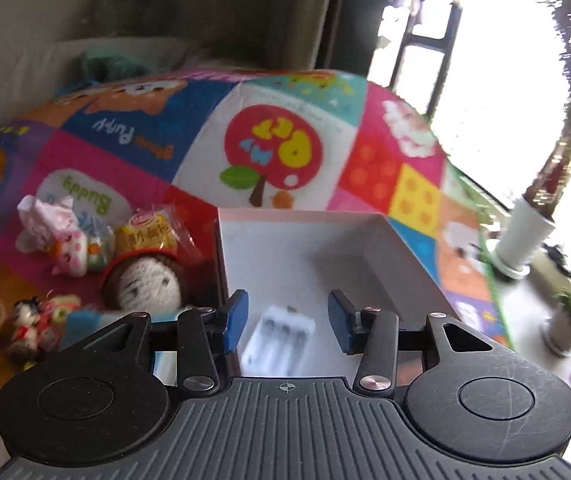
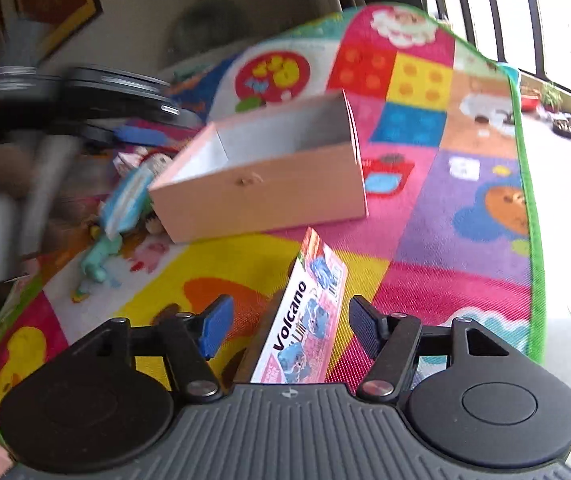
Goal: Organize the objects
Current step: 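Drop the charger into the pink box with the left tool while the right tool carries the toothpaste box, then lower the toothpaste box into the pink box and open the right tool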
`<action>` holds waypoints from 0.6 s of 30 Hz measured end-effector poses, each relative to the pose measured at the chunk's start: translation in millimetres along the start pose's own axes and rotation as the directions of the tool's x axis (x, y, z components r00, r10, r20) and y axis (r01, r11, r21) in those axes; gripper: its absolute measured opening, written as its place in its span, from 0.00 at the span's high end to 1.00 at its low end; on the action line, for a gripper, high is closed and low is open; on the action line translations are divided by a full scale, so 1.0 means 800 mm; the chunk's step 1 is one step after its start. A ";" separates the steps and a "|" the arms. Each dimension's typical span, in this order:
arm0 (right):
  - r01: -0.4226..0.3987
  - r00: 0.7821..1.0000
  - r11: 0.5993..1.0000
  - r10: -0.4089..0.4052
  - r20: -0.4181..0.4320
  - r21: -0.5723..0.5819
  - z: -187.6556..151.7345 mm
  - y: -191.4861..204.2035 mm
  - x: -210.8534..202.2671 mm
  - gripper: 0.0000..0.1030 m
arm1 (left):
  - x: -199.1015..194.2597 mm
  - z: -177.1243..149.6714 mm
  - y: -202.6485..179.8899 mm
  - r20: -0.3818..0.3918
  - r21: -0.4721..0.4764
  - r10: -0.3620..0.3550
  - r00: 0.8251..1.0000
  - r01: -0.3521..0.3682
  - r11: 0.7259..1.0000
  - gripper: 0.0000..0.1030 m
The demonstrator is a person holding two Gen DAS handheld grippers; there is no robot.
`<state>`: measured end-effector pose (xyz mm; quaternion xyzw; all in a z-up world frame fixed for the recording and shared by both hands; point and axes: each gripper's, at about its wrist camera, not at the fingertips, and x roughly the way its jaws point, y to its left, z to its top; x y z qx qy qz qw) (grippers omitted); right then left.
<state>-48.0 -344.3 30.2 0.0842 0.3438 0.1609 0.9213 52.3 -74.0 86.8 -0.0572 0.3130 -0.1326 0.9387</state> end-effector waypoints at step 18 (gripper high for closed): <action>0.107 0.993 0.975 -0.114 -0.022 -0.193 0.028 0.076 0.002 0.79 | -0.100 -0.137 0.131 -0.069 -0.175 -0.105 0.992 0.091 0.980 0.55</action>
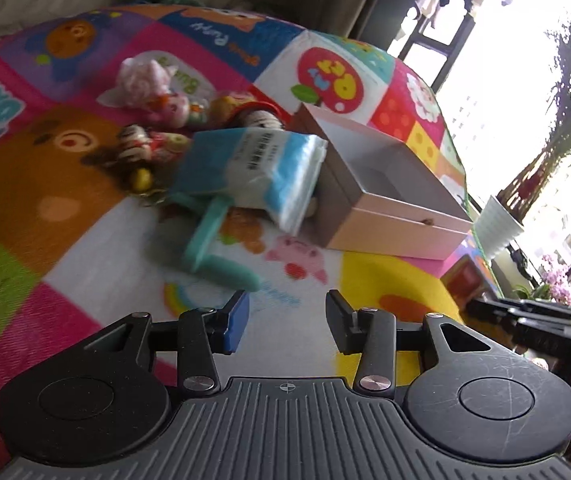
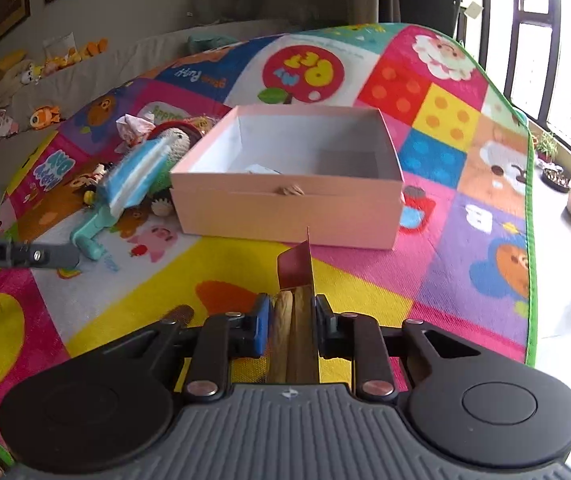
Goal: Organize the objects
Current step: 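Lower the toothpaste box into the pink box and open the right tool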
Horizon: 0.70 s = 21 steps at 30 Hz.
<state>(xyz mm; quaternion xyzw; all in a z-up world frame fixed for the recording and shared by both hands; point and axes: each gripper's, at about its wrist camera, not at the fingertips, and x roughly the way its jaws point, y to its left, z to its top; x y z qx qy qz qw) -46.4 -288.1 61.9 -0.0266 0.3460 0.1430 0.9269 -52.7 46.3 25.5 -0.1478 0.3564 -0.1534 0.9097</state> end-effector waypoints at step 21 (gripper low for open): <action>0.020 0.997 0.968 -0.001 -0.075 0.251 0.171 -0.038 0.187 0.79 | -0.020 -0.002 0.077 0.065 -0.117 0.032 0.997 -0.024 0.993 0.56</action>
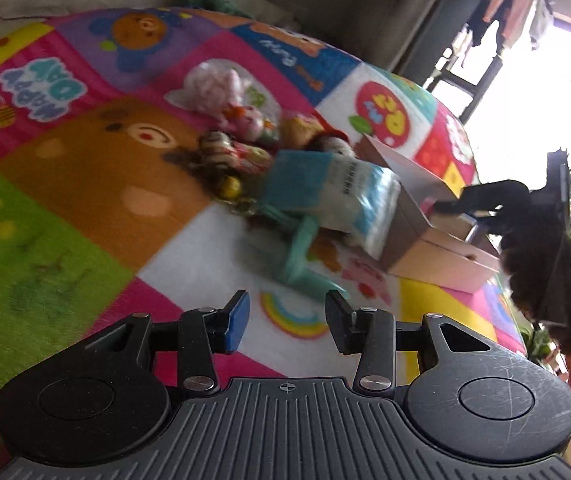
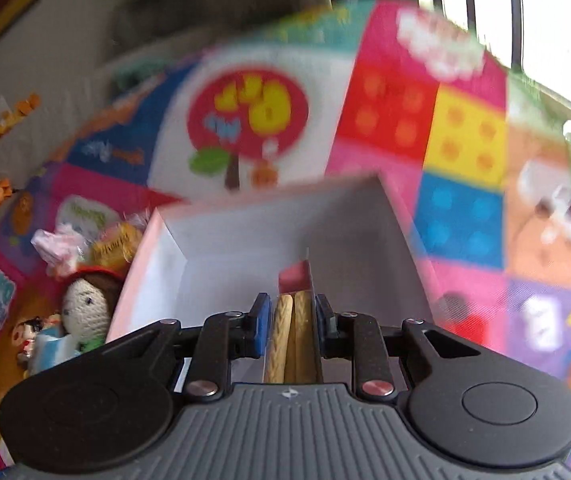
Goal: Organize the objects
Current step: 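Lower the toothpaste box into the pink box and open the right tool, then grasp the blue wet-wipes pack with the left tool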
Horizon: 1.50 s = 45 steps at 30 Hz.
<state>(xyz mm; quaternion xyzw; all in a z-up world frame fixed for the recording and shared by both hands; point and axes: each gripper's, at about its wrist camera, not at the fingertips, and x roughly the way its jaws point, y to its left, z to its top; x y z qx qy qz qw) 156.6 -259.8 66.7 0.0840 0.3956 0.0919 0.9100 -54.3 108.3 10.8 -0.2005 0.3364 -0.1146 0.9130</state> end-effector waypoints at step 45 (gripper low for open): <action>-0.158 0.978 0.987 0.154 0.138 0.016 -0.183 -0.032 -0.094 0.00 | -0.003 0.020 -0.115 0.010 0.426 0.104 0.995 -0.098 0.900 0.59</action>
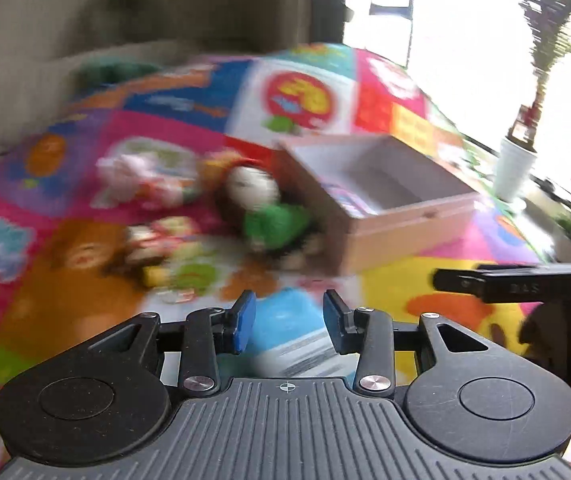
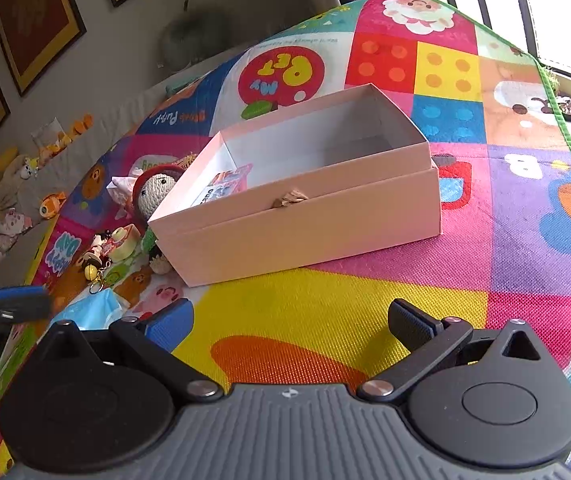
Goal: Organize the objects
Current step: 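Grasp the blue wet-wipes pack with the left tool, then grasp the pink yellow-lens toy keychain with the right tool while the left tool holds the wipes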
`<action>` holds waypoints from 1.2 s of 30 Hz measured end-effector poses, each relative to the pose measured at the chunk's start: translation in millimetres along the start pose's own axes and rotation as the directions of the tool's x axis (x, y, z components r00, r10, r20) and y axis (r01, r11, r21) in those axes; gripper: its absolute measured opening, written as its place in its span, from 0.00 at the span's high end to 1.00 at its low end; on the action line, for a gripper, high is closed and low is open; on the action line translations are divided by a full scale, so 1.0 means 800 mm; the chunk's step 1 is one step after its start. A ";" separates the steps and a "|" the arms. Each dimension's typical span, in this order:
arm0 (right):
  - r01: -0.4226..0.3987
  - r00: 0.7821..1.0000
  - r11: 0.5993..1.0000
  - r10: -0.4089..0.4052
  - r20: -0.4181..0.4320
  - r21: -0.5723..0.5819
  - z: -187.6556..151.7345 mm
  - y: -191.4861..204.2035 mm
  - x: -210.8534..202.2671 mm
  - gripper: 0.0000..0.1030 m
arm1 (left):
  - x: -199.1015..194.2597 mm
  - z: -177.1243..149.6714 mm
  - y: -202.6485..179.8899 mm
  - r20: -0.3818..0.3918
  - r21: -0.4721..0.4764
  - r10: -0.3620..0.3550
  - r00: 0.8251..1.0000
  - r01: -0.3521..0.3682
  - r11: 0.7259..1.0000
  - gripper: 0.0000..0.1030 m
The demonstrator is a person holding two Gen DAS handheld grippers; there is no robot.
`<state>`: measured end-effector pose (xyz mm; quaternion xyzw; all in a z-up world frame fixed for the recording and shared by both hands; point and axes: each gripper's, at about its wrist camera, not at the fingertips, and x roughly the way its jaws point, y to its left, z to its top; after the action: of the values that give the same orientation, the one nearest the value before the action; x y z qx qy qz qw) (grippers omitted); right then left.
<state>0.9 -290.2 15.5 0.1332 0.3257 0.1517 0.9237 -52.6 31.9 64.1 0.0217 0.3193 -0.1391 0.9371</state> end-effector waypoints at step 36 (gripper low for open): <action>0.023 0.995 0.963 -0.048 -0.089 -0.267 -0.008 0.067 0.016 0.00 | -0.069 -0.031 0.127 0.091 -0.408 0.218 0.972 -0.163 0.898 0.44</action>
<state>-3.9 -235.0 22.2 -0.0051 0.3481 0.1835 0.9193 -81.2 146.5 73.2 -0.1475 0.2735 0.0201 0.9503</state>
